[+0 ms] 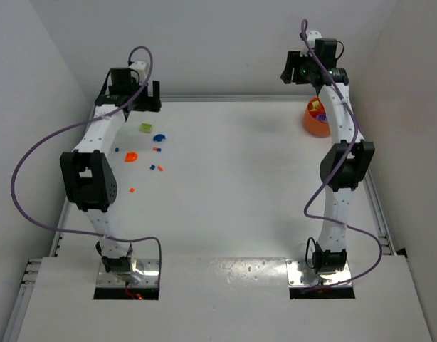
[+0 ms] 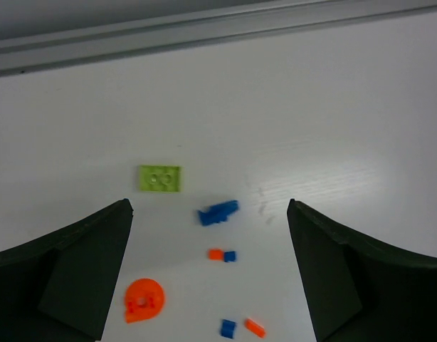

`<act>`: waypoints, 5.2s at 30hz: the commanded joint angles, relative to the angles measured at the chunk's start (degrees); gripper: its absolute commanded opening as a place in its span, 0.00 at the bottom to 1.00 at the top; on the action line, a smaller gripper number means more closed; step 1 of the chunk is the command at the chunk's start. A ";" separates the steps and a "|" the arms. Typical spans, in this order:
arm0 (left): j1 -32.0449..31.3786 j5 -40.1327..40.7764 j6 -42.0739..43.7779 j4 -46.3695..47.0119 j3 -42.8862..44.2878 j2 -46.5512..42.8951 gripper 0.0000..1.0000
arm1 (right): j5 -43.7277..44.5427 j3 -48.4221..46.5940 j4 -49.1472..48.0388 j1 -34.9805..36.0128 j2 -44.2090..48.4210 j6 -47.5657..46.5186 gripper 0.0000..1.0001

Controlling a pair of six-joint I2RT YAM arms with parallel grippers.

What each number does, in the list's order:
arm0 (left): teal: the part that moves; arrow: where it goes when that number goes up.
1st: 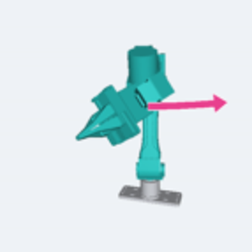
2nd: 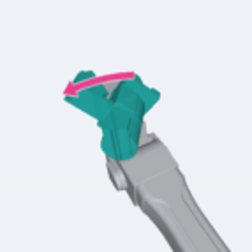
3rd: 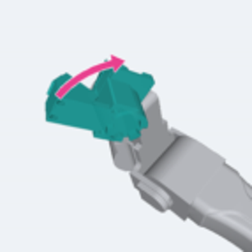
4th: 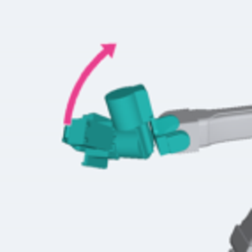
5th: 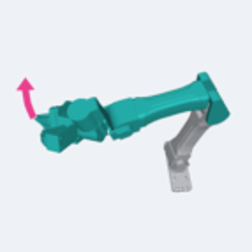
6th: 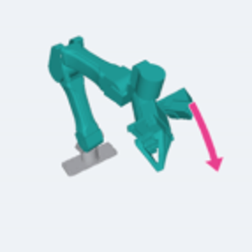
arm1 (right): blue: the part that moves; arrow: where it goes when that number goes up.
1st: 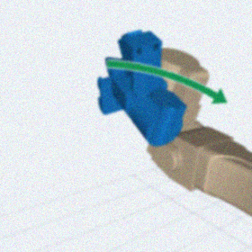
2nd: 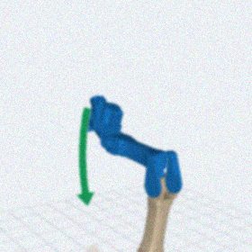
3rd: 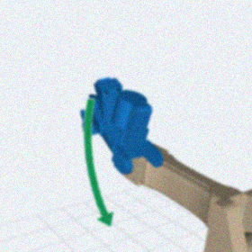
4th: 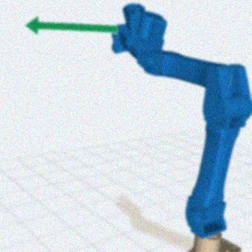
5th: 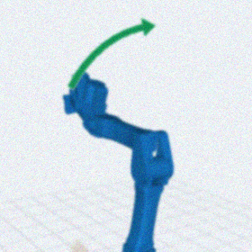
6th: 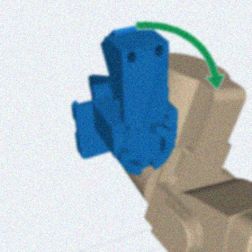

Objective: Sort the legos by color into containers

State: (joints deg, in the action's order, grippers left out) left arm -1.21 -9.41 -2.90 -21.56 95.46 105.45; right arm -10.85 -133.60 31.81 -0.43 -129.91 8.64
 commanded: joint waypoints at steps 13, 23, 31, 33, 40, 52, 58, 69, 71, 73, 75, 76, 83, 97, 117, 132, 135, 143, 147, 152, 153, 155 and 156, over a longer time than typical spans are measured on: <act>12.53 -20.61 48.75 -23.70 25.12 24.00 0.95 | -4.18 2.73 1.67 6.31 5.45 -3.55 0.72; 15.45 -25.57 61.52 -23.70 30.49 31.83 0.92 | -4.18 4.31 1.67 6.84 6.50 -4.07 0.72; 16.59 -33.21 49.49 -18.27 33.57 36.06 0.82 | -4.18 6.07 1.67 6.84 7.04 -4.07 0.72; 16.59 -34.62 47.64 -17.30 31.72 35.53 0.80 | -4.18 6.07 1.67 6.84 7.04 -4.07 0.72; 16.59 -34.11 36.13 -13.07 31.10 35.53 0.92 | -3.65 6.07 1.67 7.37 7.04 -4.07 0.74; 9.48 -11.18 9.95 2.56 3.69 17.79 0.92 | -3.65 6.07 1.67 7.37 5.99 -4.60 0.74; 5.97 -0.37 6.07 3.81 4.55 18.04 0.95 | -3.65 6.07 1.67 7.37 5.45 -4.07 0.74; 5.96 3.44 7.46 1.80 14.38 25.58 0.95 | -3.12 6.07 1.67 7.37 5.98 -4.60 0.74; 5.96 1.16 8.95 -1.18 16.68 27.35 0.95 | -3.12 6.07 1.67 7.37 5.98 -4.60 0.74; 5.96 -1.04 10.36 -3.04 19.32 28.84 0.91 | -3.12 6.07 1.67 7.37 5.98 -4.60 0.74; 5.96 -3.68 10.98 -3.75 19.32 29.55 0.87 | -3.12 6.07 1.67 7.37 5.98 -4.60 0.74; 5.96 -3.69 10.98 -3.75 18.80 29.55 0.86 | -3.12 6.07 1.67 7.37 5.98 -4.60 0.74; 5.96 -4.30 11.51 -4.28 17.66 29.55 0.84 | -3.12 6.07 1.67 7.37 5.98 -4.60 0.74; 5.96 -1.32 10.37 -3.76 16.60 30.61 0.84 | -3.12 6.07 1.67 7.37 5.45 -4.60 0.74; 6.49 -0.79 6.50 1.00 11.77 27.44 0.78 | -3.12 6.60 1.67 7.90 5.45 -4.60 0.74; 7.54 -9.38 8.52 0.38 8.79 23.94 0.40 | -4.43 6.60 1.67 7.90 5.45 -4.07 0.74; 8.07 -19.57 9.14 5.72 0.89 16.76 0.37 | -8.55 7.38 1.67 7.90 6.59 -2.41 0.74; 6.06 -38.12 8.78 19.78 -13.97 -1.97 0.36 | -23.48 16.26 -1.13 10.97 9.93 7.95 0.74; 2.37 -42.53 9.31 27.70 -23.80 -10.58 0.37 | -30.88 21.61 -7.18 12.81 11.16 16.56 0.74; -1.07 -47.71 8.78 33.34 -28.84 -16.50 0.37 | -39.76 22.42 -13.17 15.27 11.17 25.27 0.74; -1.59 -48.50 9.74 32.56 -29.54 -17.20 0.37 | -40.56 22.42 -13.96 15.28 10.64 26.15 0.74; -2.65 -49.56 12.90 30.80 -30.33 -19.22 0.38 | -42.93 21.80 -15.90 15.98 10.64 28.35 0.75; -3.61 -49.57 14.13 30.09 -31.03 -19.92 0.38 | -44.24 21.80 -16.95 16.59 10.64 29.05 0.75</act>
State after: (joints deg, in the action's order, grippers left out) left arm -3.73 -54.22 6.79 6.92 65.54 88.58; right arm -47.81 -110.76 21.85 15.18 -122.76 32.12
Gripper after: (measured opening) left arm 0.549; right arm 0.750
